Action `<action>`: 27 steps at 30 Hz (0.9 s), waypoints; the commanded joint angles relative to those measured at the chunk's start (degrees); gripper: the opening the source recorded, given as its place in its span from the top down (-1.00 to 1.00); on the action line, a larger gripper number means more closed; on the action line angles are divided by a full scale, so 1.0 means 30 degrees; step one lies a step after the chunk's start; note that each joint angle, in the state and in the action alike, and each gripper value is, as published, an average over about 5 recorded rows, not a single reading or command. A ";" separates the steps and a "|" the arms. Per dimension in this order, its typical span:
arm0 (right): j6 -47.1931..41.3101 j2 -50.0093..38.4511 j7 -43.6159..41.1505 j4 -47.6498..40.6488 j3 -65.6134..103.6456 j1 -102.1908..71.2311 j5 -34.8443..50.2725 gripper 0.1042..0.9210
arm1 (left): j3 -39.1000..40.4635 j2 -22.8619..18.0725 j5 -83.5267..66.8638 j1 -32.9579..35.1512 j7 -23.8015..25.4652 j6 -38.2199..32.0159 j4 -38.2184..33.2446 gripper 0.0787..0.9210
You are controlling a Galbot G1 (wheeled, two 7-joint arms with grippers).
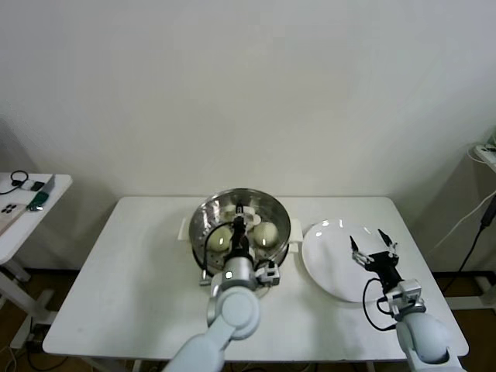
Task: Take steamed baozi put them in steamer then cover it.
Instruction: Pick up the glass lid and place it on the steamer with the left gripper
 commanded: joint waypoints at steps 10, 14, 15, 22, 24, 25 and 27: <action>-0.0066 0.0101 -0.0404 0.0103 0.0205 -0.0096 0.0106 -0.76 | -0.0243 0.0090 -0.0063 0.0256 0.0110 0.0508 -0.0248 0.83; -0.0511 0.0063 -0.0373 0.0201 0.0321 -0.0143 0.0747 -0.76 | -0.0051 0.0305 -0.0812 0.0254 0.0045 0.0845 -0.0841 0.65; -0.0570 0.0055 -0.0378 0.0212 0.0344 -0.0156 0.0818 -0.76 | -0.0014 0.0375 -0.0957 0.0263 0.0014 0.0922 -0.1028 0.59; -0.0734 0.0010 -0.0414 0.0140 0.0462 -0.0171 0.0797 -0.76 | -0.0121 0.1448 -0.2048 0.0728 -0.0065 0.0935 -0.2932 0.09; -0.0760 0.0005 -0.0430 0.0095 0.0481 -0.0151 0.0789 -0.76 | -0.0176 0.1866 -0.2487 0.0984 -0.0087 0.0935 -0.3578 -0.03; -0.0768 0.0003 -0.0434 0.0077 0.0485 -0.0137 0.0785 -0.76 | -0.0208 0.2043 -0.2682 0.1122 -0.0112 0.0935 -0.3883 -0.11; -0.0825 -0.0003 -0.0449 0.0040 0.0497 -0.0104 0.0774 -0.76 | -0.0279 0.2372 -0.3016 0.1442 -0.0161 0.0935 -0.4449 -0.23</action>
